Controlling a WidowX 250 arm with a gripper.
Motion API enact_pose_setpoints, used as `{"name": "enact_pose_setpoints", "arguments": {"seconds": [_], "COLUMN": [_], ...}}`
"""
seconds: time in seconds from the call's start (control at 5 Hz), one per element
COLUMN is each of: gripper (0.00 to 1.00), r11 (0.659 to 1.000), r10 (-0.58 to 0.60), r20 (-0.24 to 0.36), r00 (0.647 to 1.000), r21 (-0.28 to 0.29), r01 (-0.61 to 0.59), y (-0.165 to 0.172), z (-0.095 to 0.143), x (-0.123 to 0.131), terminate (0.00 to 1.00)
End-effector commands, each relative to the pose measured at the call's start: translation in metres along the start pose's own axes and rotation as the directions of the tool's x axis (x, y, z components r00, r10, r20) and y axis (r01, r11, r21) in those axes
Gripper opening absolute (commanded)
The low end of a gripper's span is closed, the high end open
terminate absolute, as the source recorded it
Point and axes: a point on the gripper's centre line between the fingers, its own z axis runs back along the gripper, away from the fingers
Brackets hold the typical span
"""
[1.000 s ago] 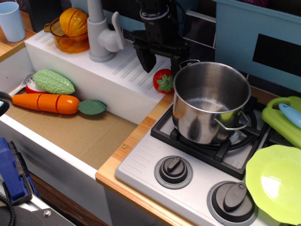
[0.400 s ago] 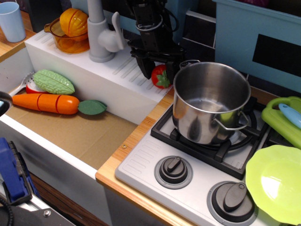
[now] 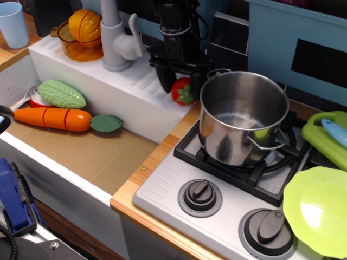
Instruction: Put strawberry in pot
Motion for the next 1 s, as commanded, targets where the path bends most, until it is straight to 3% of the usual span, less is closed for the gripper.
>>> {"name": "enact_pose_setpoints", "arguments": {"seconds": [0.0,0.2,0.6,0.8], "gripper": [0.0,0.0,0.0,0.0], "r11": [0.992,0.976,0.963,0.964], "r10": [0.028,0.076,0.146,0.161], "r20": [0.058,0.088,0.07,0.09], "r00": [0.998,0.993,0.987,0.983], "r21": [0.12,0.198,0.218,0.201], "r01": [-0.034,-0.093,-0.158,-0.176], "y": [0.015,0.002,-0.048,-0.089], "z": [0.064,0.094,0.13,0.138], "x": [0.015,0.0,-0.024,-0.031], "terminate": [0.0,0.0,0.0,0.0]}}
